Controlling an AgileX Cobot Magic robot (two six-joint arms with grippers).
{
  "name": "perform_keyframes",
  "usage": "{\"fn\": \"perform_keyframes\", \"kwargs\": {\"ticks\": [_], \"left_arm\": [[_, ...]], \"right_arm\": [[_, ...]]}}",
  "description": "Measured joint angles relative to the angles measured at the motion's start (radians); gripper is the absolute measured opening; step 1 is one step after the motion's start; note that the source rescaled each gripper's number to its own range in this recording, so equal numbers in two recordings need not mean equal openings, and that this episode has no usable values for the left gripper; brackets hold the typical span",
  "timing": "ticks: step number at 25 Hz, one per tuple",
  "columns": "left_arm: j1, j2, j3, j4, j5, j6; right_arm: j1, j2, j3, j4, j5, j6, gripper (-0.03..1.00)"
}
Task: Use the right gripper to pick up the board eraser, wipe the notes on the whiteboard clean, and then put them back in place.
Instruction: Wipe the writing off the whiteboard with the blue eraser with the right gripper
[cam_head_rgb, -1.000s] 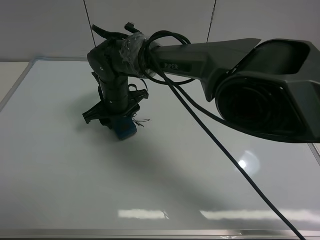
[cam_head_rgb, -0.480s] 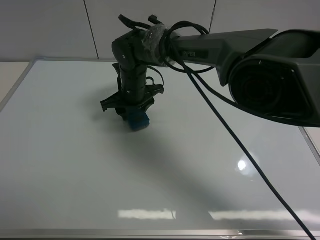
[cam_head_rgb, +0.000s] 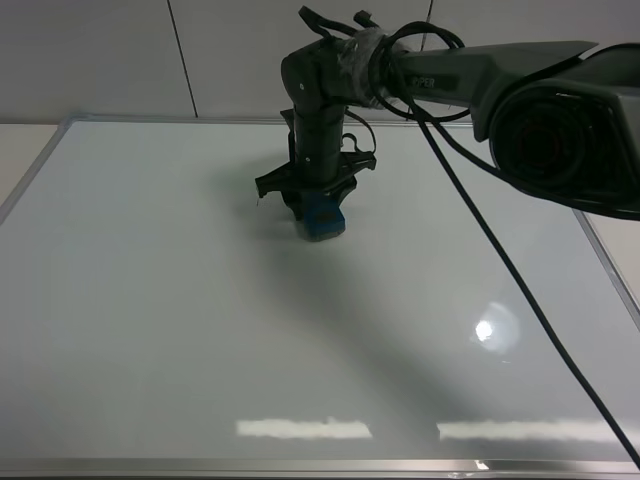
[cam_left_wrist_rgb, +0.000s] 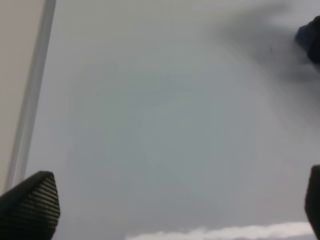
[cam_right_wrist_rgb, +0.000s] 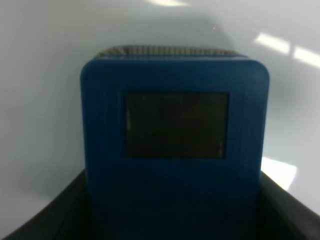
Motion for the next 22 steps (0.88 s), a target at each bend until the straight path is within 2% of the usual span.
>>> {"fn": "perform_keyframes", "kwargs": {"ticks": [7, 15, 22], "left_arm": [[0.000, 0.000, 0.000, 0.000, 0.000, 0.000], [0.000, 0.000, 0.000, 0.000, 0.000, 0.000], [0.000, 0.000, 0.000, 0.000, 0.000, 0.000]], "right_arm": [[0.008, -0.006, 0.006, -0.039, 0.005, -0.044, 0.00], [0.132, -0.005, 0.008, -0.020, 0.004, -0.123, 0.00], [0.234, -0.002, 0.011, 0.019, -0.032, -0.128, 0.00]]}}
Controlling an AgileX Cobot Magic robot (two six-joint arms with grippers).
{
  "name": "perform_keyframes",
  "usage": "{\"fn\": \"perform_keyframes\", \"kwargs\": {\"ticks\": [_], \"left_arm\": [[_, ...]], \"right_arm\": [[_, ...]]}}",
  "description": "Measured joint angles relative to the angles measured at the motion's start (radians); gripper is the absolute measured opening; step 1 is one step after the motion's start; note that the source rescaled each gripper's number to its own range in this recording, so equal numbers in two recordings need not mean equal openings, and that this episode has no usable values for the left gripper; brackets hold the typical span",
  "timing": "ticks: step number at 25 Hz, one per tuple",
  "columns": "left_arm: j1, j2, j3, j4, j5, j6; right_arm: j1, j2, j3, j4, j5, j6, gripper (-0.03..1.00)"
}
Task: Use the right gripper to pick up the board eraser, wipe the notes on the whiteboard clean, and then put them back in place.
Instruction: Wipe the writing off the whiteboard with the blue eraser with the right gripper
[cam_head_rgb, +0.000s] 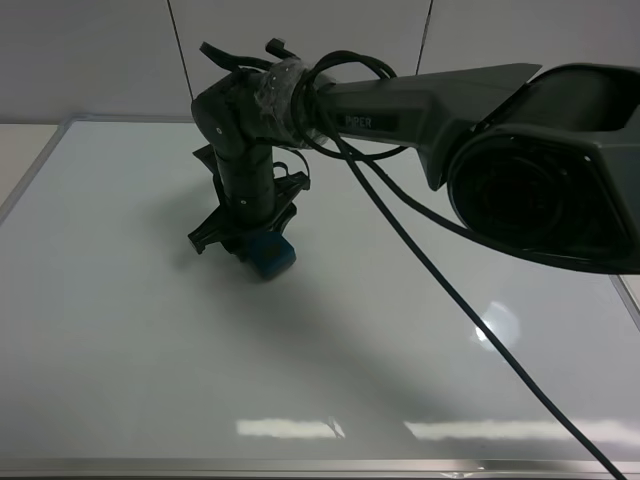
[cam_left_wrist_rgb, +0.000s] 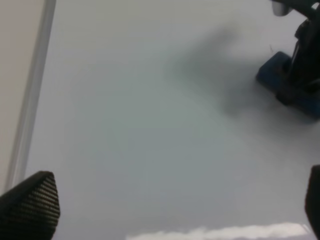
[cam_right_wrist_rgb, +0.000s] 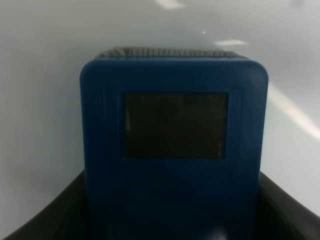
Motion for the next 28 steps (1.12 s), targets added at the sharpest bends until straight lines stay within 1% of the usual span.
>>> {"fn": "perform_keyframes", "kwargs": {"ticks": [3, 7, 11, 15, 20, 23, 28], "left_arm": [[0.000, 0.000, 0.000, 0.000, 0.000, 0.000], [0.000, 0.000, 0.000, 0.000, 0.000, 0.000], [0.000, 0.000, 0.000, 0.000, 0.000, 0.000], [0.000, 0.000, 0.000, 0.000, 0.000, 0.000], [0.000, 0.000, 0.000, 0.000, 0.000, 0.000], [0.000, 0.000, 0.000, 0.000, 0.000, 0.000], [0.000, 0.000, 0.000, 0.000, 0.000, 0.000]], "right_arm": [[0.001, 0.003, 0.000, 0.024, -0.009, 0.000, 0.00], [0.001, 0.005, 0.000, 0.021, -0.020, 0.015, 0.00], [0.001, 0.015, -0.003, 0.003, -0.030, 0.061, 0.00], [-0.002, 0.020, -0.006, -0.025, -0.082, 0.128, 0.00], [-0.058, 0.027, -0.009, -0.032, -0.123, 0.172, 0.00], [-0.115, 0.030, -0.012, -0.041, -0.125, 0.190, 0.00], [-0.186, 0.032, -0.016, -0.045, -0.121, 0.225, 0.00]]}}
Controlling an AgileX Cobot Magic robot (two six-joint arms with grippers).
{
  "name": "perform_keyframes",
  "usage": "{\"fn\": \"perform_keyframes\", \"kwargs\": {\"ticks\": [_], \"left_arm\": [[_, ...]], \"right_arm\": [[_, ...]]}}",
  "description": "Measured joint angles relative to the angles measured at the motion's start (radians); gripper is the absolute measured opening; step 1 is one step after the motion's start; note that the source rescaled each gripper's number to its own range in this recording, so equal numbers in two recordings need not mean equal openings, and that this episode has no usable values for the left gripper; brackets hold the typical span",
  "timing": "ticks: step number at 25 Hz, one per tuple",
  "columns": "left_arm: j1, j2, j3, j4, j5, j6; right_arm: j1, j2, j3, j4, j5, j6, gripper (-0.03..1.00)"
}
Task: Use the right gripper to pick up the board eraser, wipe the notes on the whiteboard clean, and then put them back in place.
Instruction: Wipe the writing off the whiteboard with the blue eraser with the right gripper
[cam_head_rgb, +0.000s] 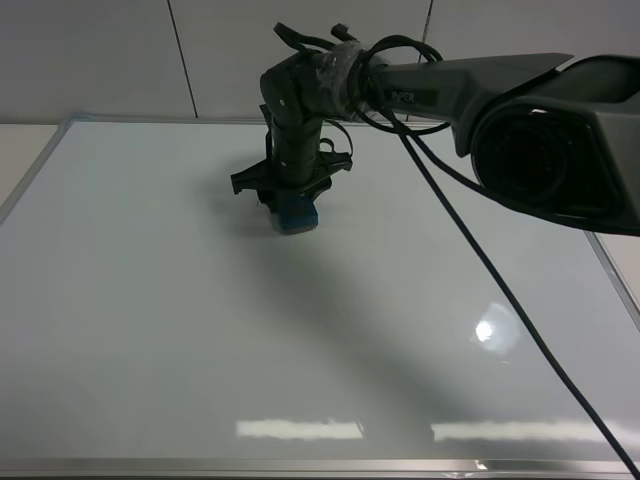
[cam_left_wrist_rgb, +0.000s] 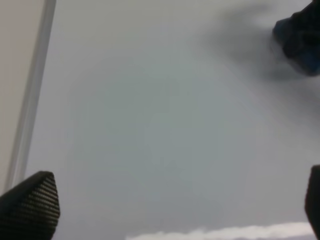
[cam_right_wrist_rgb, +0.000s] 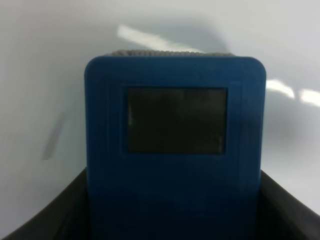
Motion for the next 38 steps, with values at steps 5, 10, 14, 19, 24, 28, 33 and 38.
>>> {"fn": "perform_keyframes", "kwargs": {"ticks": [5, 10, 14, 19, 24, 28, 33, 38], "left_arm": [[0.000, 0.000, 0.000, 0.000, 0.000, 0.000], [0.000, 0.000, 0.000, 0.000, 0.000, 0.000], [0.000, 0.000, 0.000, 0.000, 0.000, 0.000], [0.000, 0.000, 0.000, 0.000, 0.000, 0.000], [0.000, 0.000, 0.000, 0.000, 0.000, 0.000], [0.000, 0.000, 0.000, 0.000, 0.000, 0.000], [0.000, 0.000, 0.000, 0.000, 0.000, 0.000], [0.000, 0.000, 0.000, 0.000, 0.000, 0.000]], "right_arm": [[-0.016, 0.000, -0.001, 0.007, 0.004, -0.003, 0.00], [0.014, 0.033, -0.070, 0.009, 0.029, -0.006, 0.00], [0.060, 0.099, -0.202, 0.024, 0.095, -0.024, 0.00], [0.128, 0.163, -0.328, 0.026, 0.159, -0.057, 0.00], [0.180, 0.171, -0.338, 0.043, 0.183, -0.090, 0.00], [0.197, 0.171, -0.339, 0.053, 0.203, -0.106, 0.00], [0.215, 0.171, -0.341, 0.057, 0.224, -0.115, 0.00], [0.224, 0.171, -0.341, 0.060, 0.233, -0.115, 0.00]]}}
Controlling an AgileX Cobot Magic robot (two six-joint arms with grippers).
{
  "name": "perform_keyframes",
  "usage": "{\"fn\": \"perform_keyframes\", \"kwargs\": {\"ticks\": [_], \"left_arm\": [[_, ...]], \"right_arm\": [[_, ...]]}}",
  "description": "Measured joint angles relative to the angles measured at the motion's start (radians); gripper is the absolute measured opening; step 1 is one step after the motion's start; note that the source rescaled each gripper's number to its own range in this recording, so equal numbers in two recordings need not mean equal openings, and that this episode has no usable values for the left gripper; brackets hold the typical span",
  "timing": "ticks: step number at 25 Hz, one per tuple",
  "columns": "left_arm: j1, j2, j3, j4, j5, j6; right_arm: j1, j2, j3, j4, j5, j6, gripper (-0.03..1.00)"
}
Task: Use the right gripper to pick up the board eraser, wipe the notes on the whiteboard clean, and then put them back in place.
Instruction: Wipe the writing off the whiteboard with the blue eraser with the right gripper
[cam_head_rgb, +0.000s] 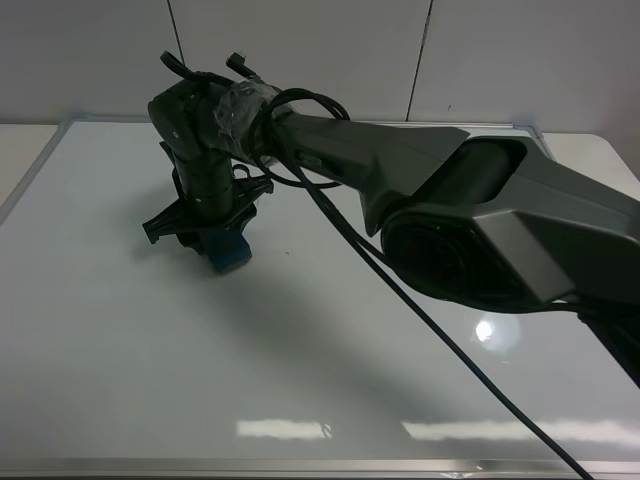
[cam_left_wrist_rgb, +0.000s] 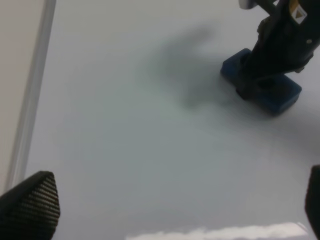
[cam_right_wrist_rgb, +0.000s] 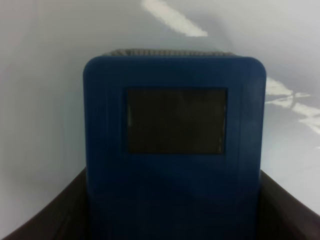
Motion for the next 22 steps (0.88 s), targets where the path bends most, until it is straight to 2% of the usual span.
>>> {"fn": "perform_keyframes", "kwargs": {"ticks": [10, 13, 14, 17, 22], "left_arm": [[0.000, 0.000, 0.000, 0.000, 0.000, 0.000], [0.000, 0.000, 0.000, 0.000, 0.000, 0.000], [0.000, 0.000, 0.000, 0.000, 0.000, 0.000], [0.000, 0.000, 0.000, 0.000, 0.000, 0.000], [0.000, 0.000, 0.000, 0.000, 0.000, 0.000]], "right_arm": [[-0.001, -0.024, 0.041, 0.011, 0.006, -0.030, 0.00], [-0.003, -0.080, 0.156, 0.006, -0.025, -0.043, 0.00], [-0.003, -0.126, 0.243, -0.019, -0.052, -0.045, 0.00], [-0.007, -0.190, 0.374, -0.067, -0.107, -0.034, 0.00], [-0.059, -0.288, 0.592, -0.070, -0.230, 0.004, 0.00]]}}
